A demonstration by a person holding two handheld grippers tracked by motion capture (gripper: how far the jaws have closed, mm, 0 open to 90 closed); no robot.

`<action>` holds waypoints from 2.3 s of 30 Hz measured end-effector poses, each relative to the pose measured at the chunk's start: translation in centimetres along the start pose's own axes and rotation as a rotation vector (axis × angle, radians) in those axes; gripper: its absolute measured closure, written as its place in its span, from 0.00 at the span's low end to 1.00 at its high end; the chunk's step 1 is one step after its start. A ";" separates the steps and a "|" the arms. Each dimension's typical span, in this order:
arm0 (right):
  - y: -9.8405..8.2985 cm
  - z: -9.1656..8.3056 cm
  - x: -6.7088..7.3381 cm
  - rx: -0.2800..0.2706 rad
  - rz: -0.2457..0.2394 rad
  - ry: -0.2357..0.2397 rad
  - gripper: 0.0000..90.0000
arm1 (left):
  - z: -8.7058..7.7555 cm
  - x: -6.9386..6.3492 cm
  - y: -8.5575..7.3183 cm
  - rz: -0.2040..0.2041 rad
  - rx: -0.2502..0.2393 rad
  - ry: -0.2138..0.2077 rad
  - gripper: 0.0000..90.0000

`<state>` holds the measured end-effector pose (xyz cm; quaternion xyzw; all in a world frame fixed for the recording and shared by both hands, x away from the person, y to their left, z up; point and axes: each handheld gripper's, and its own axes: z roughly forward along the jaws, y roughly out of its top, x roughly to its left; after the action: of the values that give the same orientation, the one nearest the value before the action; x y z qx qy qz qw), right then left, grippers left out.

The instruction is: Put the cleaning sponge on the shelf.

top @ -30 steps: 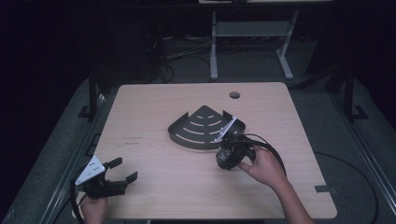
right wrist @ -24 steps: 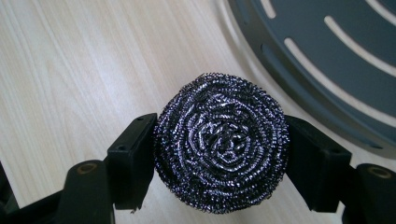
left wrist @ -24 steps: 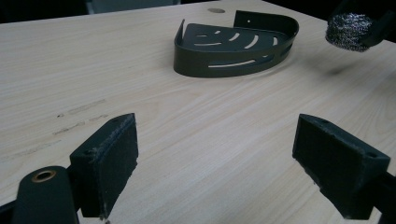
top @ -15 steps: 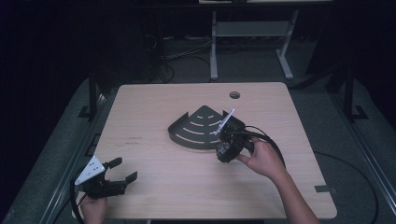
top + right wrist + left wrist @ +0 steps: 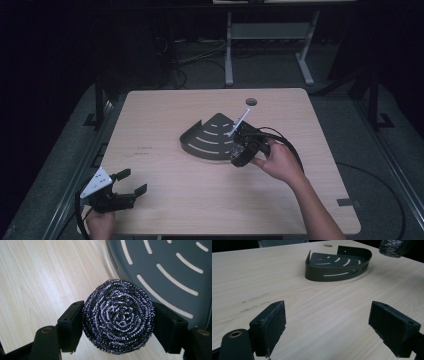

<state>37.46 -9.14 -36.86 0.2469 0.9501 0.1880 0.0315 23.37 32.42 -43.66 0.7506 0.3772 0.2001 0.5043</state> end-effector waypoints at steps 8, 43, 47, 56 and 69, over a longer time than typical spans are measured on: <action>0.6 0.0 -0.8 0.011 0.004 -0.001 0.33 | -0.1 0.1 0.0 0.001 -0.003 0.002 0.15; 4.6 0.3 -3.9 0.057 0.038 -0.007 0.33 | 0.0 0.1 0.0 -0.008 -0.008 -0.007 0.15; 5.1 0.4 -4.1 0.056 0.028 -0.009 0.33 | 0.0 0.1 0.0 -0.001 -0.006 -0.006 0.15; 5.8 0.7 -5.1 0.054 0.049 -0.008 0.33 | -0.1 0.1 0.0 -0.006 -0.007 -0.006 0.15; 6.6 2.1 -6.4 0.043 0.080 -0.010 0.33 | -0.2 0.2 0.0 -0.011 -0.014 -0.003 0.15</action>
<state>46.42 -6.17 -36.53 0.2862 0.9431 0.1674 0.0233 23.36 32.68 -43.61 0.7454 0.3791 0.1988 0.5110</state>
